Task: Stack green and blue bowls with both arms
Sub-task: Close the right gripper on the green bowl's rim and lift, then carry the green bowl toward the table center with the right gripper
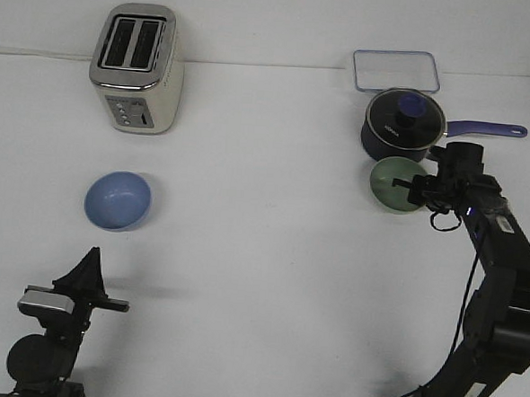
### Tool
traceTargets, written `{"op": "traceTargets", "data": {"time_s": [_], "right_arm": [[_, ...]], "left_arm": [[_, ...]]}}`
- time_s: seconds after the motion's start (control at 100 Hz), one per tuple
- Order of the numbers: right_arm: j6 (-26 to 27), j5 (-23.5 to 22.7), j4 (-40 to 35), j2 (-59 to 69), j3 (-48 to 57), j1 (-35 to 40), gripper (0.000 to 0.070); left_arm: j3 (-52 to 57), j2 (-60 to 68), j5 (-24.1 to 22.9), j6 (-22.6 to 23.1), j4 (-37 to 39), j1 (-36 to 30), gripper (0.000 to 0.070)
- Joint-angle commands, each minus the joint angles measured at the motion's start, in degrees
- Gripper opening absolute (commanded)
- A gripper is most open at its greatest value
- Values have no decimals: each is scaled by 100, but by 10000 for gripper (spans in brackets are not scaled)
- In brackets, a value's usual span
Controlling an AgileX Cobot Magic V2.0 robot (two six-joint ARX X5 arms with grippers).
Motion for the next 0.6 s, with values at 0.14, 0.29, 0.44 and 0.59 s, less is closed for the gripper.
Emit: {"op": "traceTargets", "data": {"time_s": [0.14,0.29,0.44,0.59], "right_arm": [[-107,-44,-313,-39,345,-31,0],[-136,-109,-546,-538,398,-35,0],[-133,-660,-850,-1298,398,-33,0],[-136,-1121,-1163,-2083,323,111,0]], "left_arm": [[-109,-2,-9,-31,68,-11,15],[-109,-2,-9,-31,68,-11,15],[-109,-2,-9,-31,68,-11,15],[-109,-2,-9,-31,68,-11,15]]}}
